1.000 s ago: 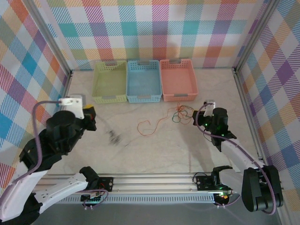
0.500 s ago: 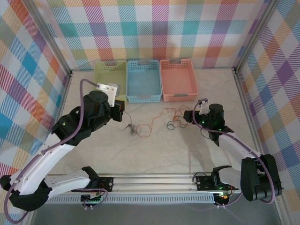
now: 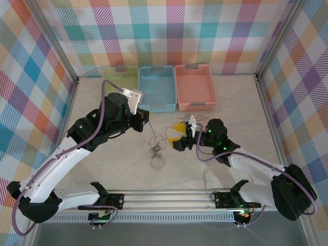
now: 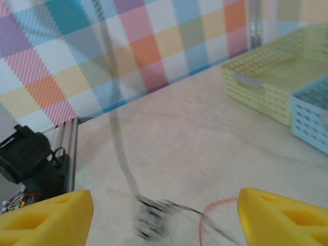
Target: Untangle the cables
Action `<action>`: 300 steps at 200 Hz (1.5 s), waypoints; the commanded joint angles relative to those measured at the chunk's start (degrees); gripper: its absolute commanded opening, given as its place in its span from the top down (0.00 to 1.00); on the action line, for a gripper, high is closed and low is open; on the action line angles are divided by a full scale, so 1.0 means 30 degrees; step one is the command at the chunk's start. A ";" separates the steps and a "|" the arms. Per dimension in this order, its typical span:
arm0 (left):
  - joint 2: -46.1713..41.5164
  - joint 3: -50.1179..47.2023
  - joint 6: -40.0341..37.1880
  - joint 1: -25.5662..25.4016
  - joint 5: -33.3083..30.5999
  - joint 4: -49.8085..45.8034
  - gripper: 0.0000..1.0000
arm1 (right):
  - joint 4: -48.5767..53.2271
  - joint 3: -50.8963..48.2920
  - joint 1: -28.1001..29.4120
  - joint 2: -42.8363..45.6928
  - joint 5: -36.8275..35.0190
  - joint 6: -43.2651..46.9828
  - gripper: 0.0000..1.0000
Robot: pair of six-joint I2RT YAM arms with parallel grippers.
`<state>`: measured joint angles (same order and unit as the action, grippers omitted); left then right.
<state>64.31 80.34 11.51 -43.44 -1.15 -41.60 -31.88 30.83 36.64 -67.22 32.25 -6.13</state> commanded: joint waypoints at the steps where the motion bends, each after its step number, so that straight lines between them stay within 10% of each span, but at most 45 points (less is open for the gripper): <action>1: 0.0116 0.0630 0.0569 -0.0118 0.1759 0.0774 1.00 | -0.2474 0.1671 0.0682 -0.1230 -0.0246 0.1486 0.23; 84: 0.1257 0.2104 0.0759 -0.0139 0.2894 0.0311 1.00 | -0.1254 0.5753 0.1045 -0.4994 -0.0031 0.3192 0.31; 152: 0.1100 0.2275 0.0963 -0.0131 0.3296 0.0106 1.00 | -0.2085 0.6028 0.1254 -0.6268 0.1230 0.1984 0.89; 183: 0.0868 0.1896 0.1086 -0.0139 0.3333 0.0409 1.00 | -0.2264 0.5553 0.1256 -0.5278 0.0805 0.1437 1.00; 206: 0.0573 0.1365 0.1339 -0.0136 0.2437 0.0436 0.46 | -0.2572 0.4812 0.1236 -0.3940 -0.0049 0.0558 1.00; 223: 0.0143 0.0873 0.2070 -0.0011 0.0457 -0.0077 0.23 | -0.1604 0.4591 0.1190 -0.2754 -0.0933 -0.0123 1.00; 250: -0.1731 -0.1511 0.3363 0.1323 -0.0378 0.0473 0.10 | -0.0733 0.3796 0.0789 -0.0998 -0.1447 -0.1038 1.00; 300: -0.4311 -0.6405 0.2984 0.2586 0.5258 0.3161 0.09 | 0.1736 0.3574 0.0040 0.1481 -0.1412 -0.2043 1.00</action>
<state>53.25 66.52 20.21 -35.88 4.01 -38.65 -30.57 42.30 37.43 -65.56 28.93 -9.56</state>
